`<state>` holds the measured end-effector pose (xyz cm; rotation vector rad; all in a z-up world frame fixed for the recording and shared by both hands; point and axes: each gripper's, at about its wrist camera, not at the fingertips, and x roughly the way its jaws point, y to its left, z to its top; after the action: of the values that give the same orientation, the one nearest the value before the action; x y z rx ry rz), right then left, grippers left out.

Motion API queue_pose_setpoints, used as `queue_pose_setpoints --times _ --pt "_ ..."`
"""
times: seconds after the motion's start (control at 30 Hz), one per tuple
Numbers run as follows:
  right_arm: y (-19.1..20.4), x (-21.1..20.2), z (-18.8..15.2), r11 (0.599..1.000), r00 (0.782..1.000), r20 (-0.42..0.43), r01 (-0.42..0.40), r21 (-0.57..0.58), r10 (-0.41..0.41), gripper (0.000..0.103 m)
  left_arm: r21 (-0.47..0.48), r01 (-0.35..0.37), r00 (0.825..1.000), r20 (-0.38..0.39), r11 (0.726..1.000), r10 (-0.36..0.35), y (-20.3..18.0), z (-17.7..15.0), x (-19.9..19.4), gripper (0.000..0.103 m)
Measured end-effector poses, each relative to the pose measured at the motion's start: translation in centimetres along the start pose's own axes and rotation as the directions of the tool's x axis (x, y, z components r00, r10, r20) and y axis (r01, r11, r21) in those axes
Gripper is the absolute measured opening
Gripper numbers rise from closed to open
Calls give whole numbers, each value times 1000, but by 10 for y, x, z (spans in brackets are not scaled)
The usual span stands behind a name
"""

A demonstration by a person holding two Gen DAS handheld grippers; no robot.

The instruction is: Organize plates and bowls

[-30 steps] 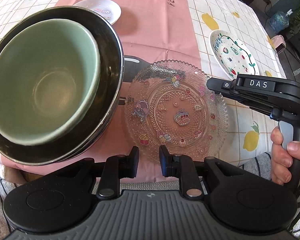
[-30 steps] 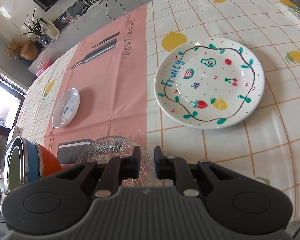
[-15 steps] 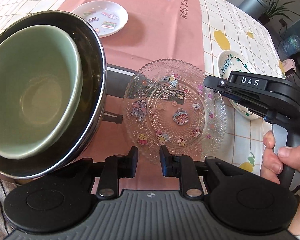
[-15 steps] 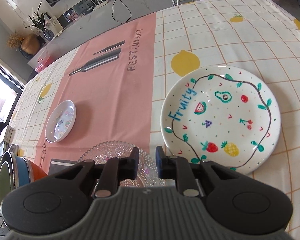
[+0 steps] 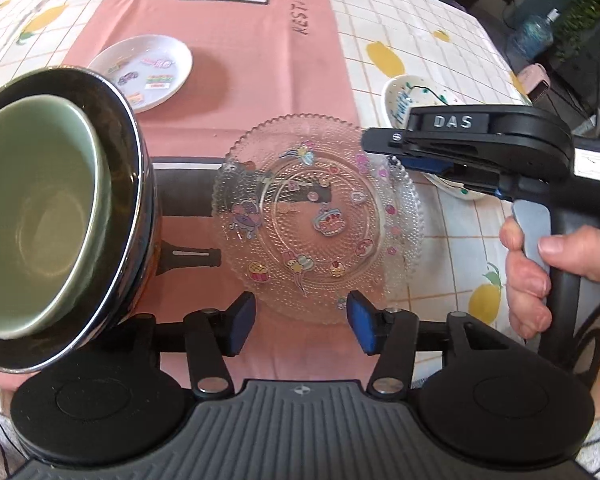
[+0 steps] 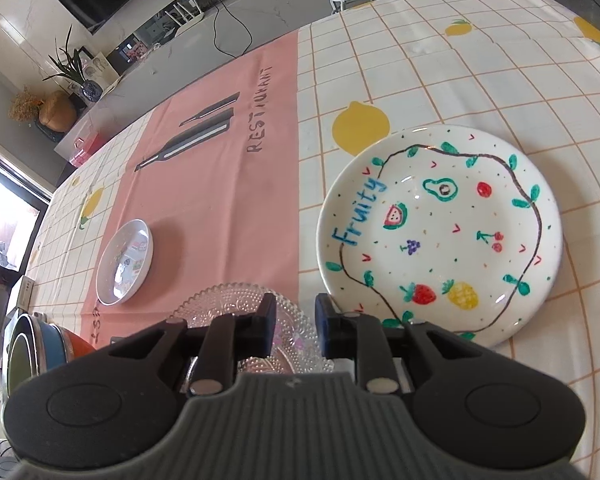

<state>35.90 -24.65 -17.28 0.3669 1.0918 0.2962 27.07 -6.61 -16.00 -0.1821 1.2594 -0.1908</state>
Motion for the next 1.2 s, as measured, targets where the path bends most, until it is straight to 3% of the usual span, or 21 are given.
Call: queue_pose_setpoints --times 0.03,0.1,0.2,0.37,0.5,0.63,0.7,0.8,0.9,1.0,1.2 --pt "2 -2 -2 1000 1000 0 -12 -15 12 38 11 11 1000 3 1000 -11 -2 -3 -5 63" --pt "5 -7 -5 999 999 3 -35 -27 35 48 26 50 999 12 998 -50 -4 -9 -18 66" --pt "6 -16 -7 999 998 39 -40 -28 41 54 66 86 995 45 994 -89 -4 -18 -41 68" --pt "13 -47 -10 997 984 174 42 -68 -30 63 97 42 988 143 994 -56 10 -25 -84 68" --pt "29 -70 -16 994 975 217 -33 -101 54 65 100 -52 975 220 994 28 27 -24 -105 68" --pt "62 -69 -31 979 977 171 -95 -178 126 65 51 -117 957 273 992 99 47 -24 -116 68" --pt "81 -61 -42 967 981 96 -142 -213 166 65 46 -172 952 266 984 153 54 -25 -115 68" --pt "105 -46 -58 932 967 -42 -254 -260 252 62 33 -255 933 271 966 237 64 -30 -112 68" --pt "121 -36 -68 928 967 -97 -255 -272 237 62 3 -230 936 273 973 221 80 -35 -110 71" --pt "129 -31 -72 925 963 -115 -266 -270 244 62 -40 -153 953 260 987 158 98 -33 -111 72" --pt "139 -21 -77 933 964 -127 -260 -248 235 51 -70 -27 965 260 997 45 116 -34 -107 75"
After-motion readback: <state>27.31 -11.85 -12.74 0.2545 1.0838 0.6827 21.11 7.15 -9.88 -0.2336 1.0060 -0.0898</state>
